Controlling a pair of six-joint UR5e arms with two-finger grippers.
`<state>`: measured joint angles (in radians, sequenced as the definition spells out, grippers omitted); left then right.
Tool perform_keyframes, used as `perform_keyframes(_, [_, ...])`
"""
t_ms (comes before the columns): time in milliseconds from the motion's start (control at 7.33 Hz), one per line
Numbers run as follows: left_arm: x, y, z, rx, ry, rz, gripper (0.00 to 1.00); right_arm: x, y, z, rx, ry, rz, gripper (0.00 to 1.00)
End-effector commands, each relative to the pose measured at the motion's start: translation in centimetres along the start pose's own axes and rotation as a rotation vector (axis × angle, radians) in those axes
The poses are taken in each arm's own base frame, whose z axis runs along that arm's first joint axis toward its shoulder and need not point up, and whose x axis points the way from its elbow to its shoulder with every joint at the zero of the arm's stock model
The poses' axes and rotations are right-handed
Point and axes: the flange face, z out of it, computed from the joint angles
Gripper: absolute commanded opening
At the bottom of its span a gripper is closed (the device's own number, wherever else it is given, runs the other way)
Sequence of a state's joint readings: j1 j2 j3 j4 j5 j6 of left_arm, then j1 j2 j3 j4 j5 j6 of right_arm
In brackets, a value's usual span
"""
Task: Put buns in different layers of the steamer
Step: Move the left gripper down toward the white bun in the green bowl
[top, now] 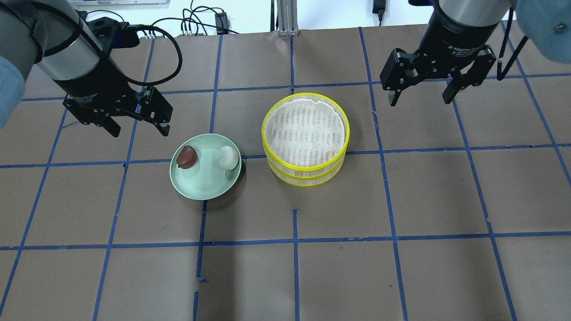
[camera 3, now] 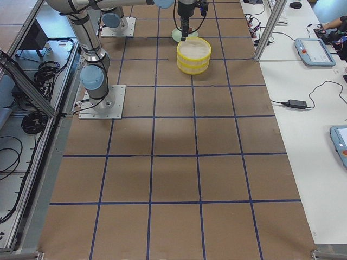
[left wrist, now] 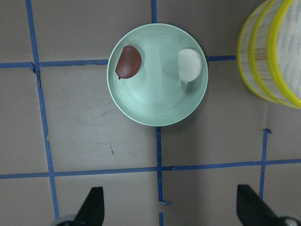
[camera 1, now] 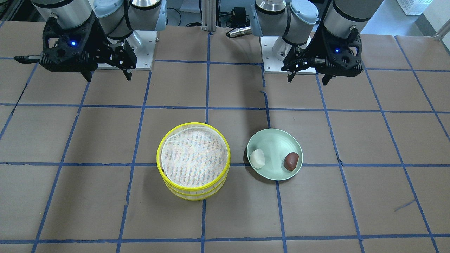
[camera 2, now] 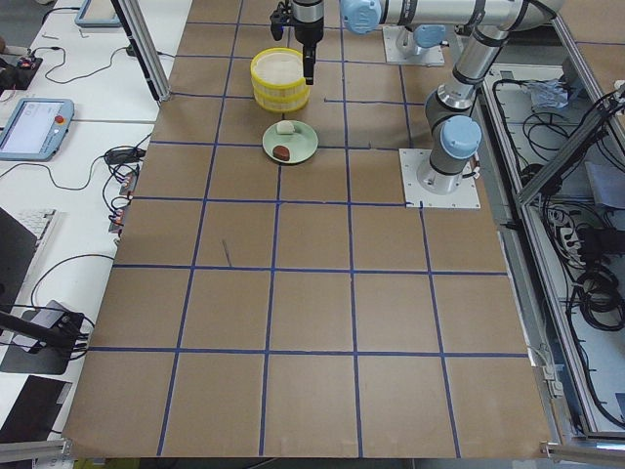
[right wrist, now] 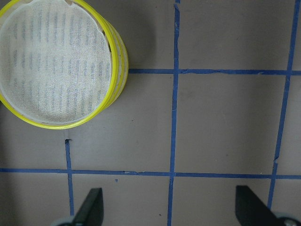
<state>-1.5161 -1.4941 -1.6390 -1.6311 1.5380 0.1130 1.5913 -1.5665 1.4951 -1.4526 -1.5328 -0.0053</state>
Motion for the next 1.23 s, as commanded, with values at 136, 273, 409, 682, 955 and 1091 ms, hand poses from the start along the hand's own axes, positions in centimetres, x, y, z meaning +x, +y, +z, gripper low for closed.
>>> perform_keyframes(136, [0.0,0.0,0.2,-0.002,0.007,0.001,1.0,0.8,-0.3,0.4,0.022,0.087,0.001,1.0])
perform_keyframes(273, [0.0,0.0,0.4,-0.008,0.013,0.003,1.0,0.9,-0.4,0.5,0.022,0.089,0.001,1.0])
perform_keyframes(409, [0.2,0.1,0.3,-0.008,0.013,0.004,1.0,0.8,-0.3,0.5,0.02,0.081,0.004,1.0])
perform_keyframes(682, [0.3,0.7,4.5,-0.09,0.02,-0.003,1.0,0.8,-0.3,0.5,0.02,0.083,0.004,1.0])
perform_keyframes(955, [-0.6,-0.9,9.5,-0.056,0.002,-0.002,1.0,0.8,-0.3,0.7,0.018,0.083,0.007,1.0])
perform_keyframes(1091, [-0.9,-3.4,12.2,-0.066,0.006,-0.02,1.0,0.8,-0.3,0.7,0.018,0.083,0.007,1.0])
